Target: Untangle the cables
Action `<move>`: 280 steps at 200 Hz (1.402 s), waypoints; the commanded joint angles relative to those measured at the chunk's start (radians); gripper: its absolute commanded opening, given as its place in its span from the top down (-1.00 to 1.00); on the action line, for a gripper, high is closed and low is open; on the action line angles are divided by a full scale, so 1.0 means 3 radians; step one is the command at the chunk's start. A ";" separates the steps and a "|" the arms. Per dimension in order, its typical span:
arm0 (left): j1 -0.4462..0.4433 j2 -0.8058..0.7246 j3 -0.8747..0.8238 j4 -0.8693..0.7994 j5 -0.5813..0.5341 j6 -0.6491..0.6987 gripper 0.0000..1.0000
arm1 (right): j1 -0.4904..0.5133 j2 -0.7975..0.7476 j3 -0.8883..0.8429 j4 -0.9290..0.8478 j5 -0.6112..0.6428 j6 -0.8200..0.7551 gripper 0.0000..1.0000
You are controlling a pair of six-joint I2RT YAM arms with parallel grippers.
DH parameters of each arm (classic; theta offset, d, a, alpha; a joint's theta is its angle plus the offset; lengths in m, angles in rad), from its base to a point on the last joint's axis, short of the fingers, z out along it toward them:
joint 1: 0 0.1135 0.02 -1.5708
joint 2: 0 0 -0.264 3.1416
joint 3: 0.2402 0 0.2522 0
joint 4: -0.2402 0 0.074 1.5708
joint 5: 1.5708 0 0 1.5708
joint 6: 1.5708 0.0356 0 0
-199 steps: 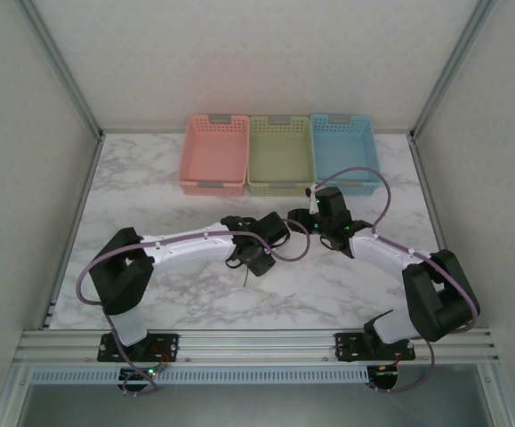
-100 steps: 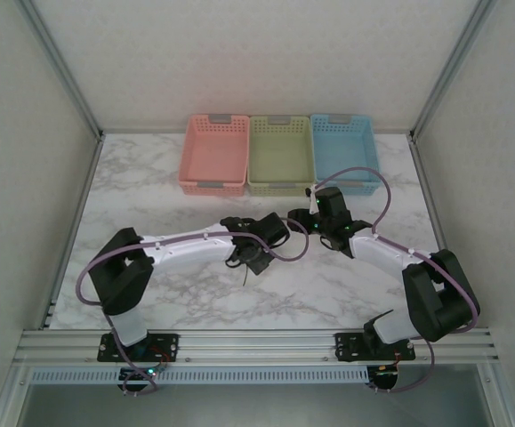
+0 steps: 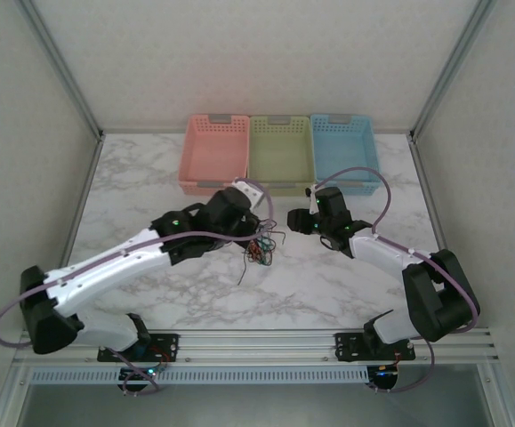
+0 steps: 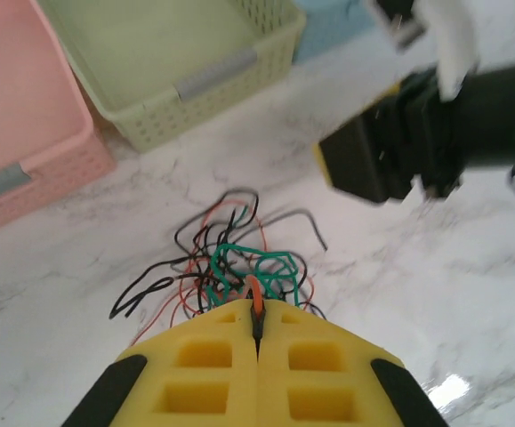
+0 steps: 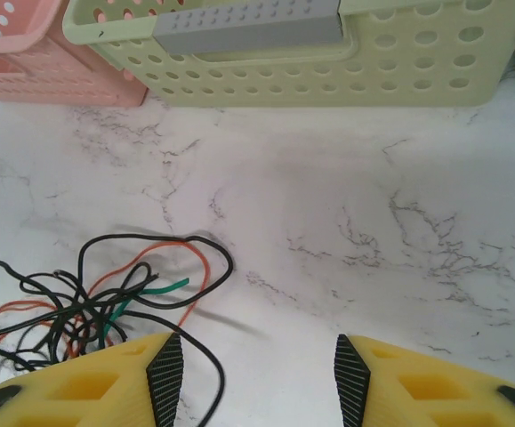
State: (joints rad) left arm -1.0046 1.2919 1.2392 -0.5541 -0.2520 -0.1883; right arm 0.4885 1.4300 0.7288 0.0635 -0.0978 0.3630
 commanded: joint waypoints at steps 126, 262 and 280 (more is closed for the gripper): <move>0.0353 -0.0374 -0.0475 0.0260 0.0283 -0.0514 1.00 | 0.0051 -0.0531 -0.0510 0.1075 -0.1067 -0.0025 0.00; 0.0409 -0.0440 -0.0557 0.0425 0.0695 -0.0635 1.00 | 0.0739 0.0437 0.0155 0.0785 -0.1698 -0.0210 -0.10; 0.0409 -0.0444 -0.0562 0.0425 0.0697 -0.0629 1.00 | 0.0754 0.0532 0.0223 0.0713 -0.1702 -0.0203 -0.04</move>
State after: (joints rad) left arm -0.8879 1.1835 1.0821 -0.4561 -0.0711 -0.3645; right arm 0.7044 1.5524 0.7513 0.3164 -0.5987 0.3012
